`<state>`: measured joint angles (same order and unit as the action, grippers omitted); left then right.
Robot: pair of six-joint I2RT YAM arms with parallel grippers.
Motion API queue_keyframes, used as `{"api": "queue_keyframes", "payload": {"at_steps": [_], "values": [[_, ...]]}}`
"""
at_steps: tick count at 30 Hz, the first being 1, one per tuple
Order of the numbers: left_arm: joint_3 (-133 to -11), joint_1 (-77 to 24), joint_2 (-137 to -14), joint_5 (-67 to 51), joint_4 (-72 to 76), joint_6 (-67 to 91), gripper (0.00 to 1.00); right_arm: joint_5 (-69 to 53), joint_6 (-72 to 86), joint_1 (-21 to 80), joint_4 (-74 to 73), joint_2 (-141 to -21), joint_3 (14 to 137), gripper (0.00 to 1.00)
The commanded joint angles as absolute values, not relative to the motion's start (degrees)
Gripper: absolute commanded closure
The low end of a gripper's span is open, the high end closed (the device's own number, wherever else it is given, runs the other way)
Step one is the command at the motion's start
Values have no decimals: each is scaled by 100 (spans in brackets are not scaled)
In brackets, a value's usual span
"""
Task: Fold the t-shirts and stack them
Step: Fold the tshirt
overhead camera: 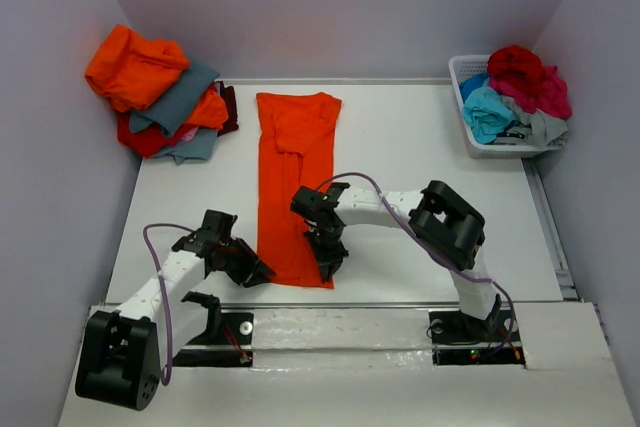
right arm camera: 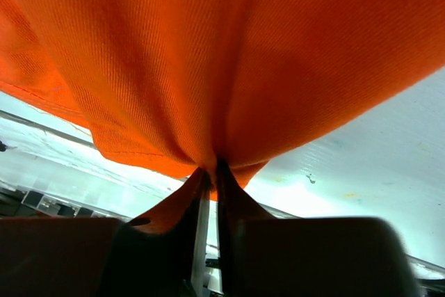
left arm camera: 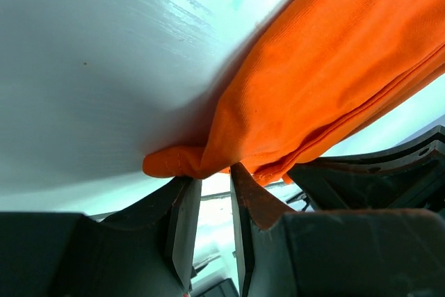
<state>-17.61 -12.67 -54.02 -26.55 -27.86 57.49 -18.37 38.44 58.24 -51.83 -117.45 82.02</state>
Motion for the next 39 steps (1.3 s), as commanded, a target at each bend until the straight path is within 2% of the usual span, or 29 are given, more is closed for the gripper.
{"api": "queue_keyframes", "payload": {"at_steps": [1, 2, 3, 4, 7, 9, 14, 19, 25, 32, 39], "values": [[-1731, -1239, -5265, -2557, -3085, 5643, 64, -1608, 3771, 5854, -5370, -11549, 8174, 79], [-1766, -1239, -5247, -2558, -3102, 5643, 64, -1626, 3771, 5854, -5335, -11523, 8183, 67], [-1810, -1239, -5221, -2558, -3129, 5625, 62, -1635, 3762, 5854, -5309, -11488, 8191, 60], [-1871, -1239, -5177, -2514, -3146, 5529, 59, -1617, 3779, 5854, -5291, -11383, 8252, 46], [-2362, -1239, -5133, -2243, -3339, 5275, 52, -1424, 3779, 5854, -5326, -11181, 8454, 28], [-2583, -1239, -5124, -2031, -3515, 5142, 48, -1266, 3771, 5854, -5352, -11136, 8551, 26], [-3224, -1239, -5168, -1644, -3849, 4782, 48, -1204, 3832, 5801, -5326, -11039, 8587, 25], [-3182, -1239, -5326, -1512, -3850, 4737, 45, -1371, 4077, 5678, -5028, -10846, 8105, 25], [-3085, -1239, -5370, -1555, -3815, 4904, 30, -1617, 4376, 5265, -4098, -10267, 7192, 25], [-3102, -1187, -5703, -1845, -3490, 4843, 27, -2258, 4877, 4668, -2779, -9651, 6128, 24], [-3067, -950, -6038, -2109, -3313, 4808, 27, -3102, 5449, 4456, -1627, -9747, 5625, 24]]}}
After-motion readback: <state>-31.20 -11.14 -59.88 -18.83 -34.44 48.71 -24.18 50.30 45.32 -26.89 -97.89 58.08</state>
